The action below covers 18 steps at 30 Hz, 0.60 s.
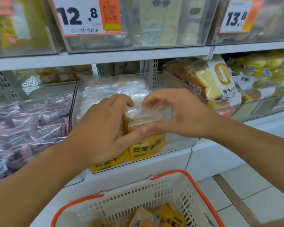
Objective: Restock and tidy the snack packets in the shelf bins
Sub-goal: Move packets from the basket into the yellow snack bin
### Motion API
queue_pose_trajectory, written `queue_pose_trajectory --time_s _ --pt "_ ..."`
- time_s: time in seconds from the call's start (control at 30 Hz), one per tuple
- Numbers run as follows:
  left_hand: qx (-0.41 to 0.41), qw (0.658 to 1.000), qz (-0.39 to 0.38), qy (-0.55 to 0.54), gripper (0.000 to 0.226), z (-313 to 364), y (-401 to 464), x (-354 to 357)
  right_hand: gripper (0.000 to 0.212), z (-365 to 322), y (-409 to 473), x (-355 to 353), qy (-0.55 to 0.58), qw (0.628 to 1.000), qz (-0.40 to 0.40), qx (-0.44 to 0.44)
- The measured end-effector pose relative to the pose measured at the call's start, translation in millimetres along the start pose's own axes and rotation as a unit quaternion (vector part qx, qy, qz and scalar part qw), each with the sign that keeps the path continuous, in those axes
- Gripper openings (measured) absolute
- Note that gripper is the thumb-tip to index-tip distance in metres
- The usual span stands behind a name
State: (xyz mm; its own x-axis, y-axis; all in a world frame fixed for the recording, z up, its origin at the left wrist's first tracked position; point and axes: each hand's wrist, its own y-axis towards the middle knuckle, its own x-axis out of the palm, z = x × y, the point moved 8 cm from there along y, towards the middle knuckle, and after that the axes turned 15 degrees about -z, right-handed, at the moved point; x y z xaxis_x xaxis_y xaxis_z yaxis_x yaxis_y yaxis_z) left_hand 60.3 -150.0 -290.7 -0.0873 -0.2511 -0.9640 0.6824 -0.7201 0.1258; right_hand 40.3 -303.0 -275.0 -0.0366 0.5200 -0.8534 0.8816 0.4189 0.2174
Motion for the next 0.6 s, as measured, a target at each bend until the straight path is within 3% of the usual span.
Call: queue_pose_trajectory --time_s 0.07,0.1,0.17,0.2,0.3,0.5,0.6 --pt "0.002 0.999 0.005 0.031 0.078 1.9 0.4 1.2 0.038 26.3 -13.6 -21.8 0.131 0.977 0.154 0.074" --pt "0.003 0.999 0.007 0.052 0.081 3.8 1.6 1.8 0.048 47.3 -15.7 -20.2 0.206 0.951 0.181 0.141" --pt "0.003 0.996 0.002 0.090 0.081 7.3 6.0 5.7 0.081 78.9 -13.0 8.8 0.342 0.893 0.109 0.272" --pt "0.000 0.995 -0.008 0.102 0.081 7.3 8.9 9.7 0.095 81.0 -8.0 27.1 0.412 0.863 0.047 0.289" --pt "-0.015 0.991 -0.031 0.130 0.082 3.2 15.6 21.4 0.109 55.2 14.0 55.9 0.552 0.794 -0.108 0.233" --pt "-0.040 0.995 -0.051 0.077 0.091 -8.7 21.2 22.2 0.089 41.8 23.8 59.6 0.571 0.768 -0.154 0.245" --pt "-0.036 0.994 -0.043 0.095 0.089 -9.6 21.3 22.8 0.097 82.8 28.8 34.2 0.504 0.796 -0.074 0.327"
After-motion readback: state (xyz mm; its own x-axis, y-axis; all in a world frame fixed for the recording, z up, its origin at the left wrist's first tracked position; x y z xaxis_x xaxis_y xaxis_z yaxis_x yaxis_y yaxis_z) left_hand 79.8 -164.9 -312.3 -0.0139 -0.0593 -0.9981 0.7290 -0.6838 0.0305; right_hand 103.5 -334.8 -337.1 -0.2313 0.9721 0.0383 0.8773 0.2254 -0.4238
